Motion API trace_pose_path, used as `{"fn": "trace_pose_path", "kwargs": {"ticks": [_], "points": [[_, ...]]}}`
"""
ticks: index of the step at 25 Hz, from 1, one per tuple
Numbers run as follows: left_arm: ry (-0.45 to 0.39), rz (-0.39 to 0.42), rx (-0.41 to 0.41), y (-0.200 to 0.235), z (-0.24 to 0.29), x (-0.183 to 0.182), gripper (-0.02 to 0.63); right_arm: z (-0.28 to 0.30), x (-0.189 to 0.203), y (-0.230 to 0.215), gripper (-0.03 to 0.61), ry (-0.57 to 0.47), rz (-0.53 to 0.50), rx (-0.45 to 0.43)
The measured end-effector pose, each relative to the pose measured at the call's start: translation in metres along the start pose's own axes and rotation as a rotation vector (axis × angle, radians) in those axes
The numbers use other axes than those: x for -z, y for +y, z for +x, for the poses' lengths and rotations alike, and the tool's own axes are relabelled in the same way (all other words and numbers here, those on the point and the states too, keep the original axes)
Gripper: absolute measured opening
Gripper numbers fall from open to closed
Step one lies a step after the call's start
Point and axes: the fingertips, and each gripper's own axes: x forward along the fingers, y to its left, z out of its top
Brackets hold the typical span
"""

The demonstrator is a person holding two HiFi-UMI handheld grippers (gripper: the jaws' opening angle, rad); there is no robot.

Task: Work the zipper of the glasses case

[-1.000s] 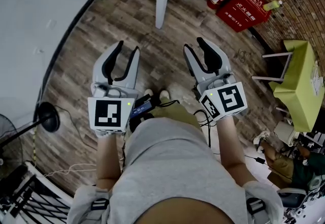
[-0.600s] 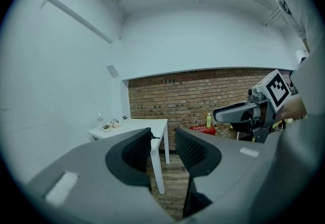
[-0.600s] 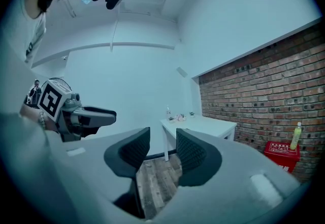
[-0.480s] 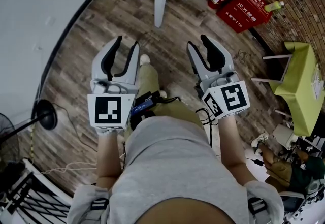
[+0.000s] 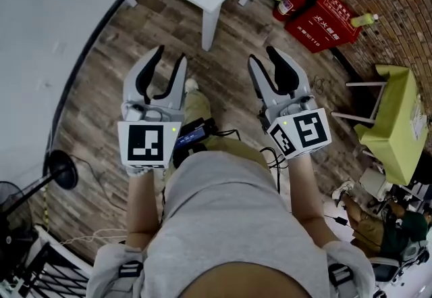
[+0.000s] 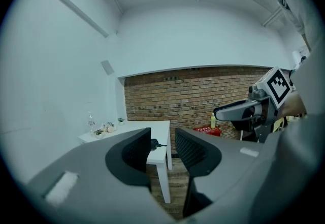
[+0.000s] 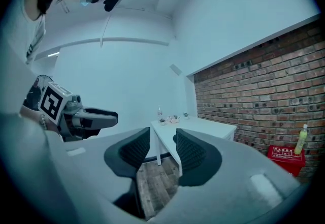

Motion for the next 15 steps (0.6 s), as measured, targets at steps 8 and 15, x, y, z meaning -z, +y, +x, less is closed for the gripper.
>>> {"fn": "trace_pose_path", "kwargs": {"ticks": [8, 15], "points": [[0.015, 0.072, 0.069, 0.072, 0.088, -0.009, 0.149, 0.108, -0.024, -0.038, 0.156, 0.023, 0.005, 0.019], [0.027, 0.072, 0.094, 0.129, 0.145, -0.01, 0.149, 0.183, -0.043, -0.069, 0.156, 0.036, -0.003, 0.056]]}}
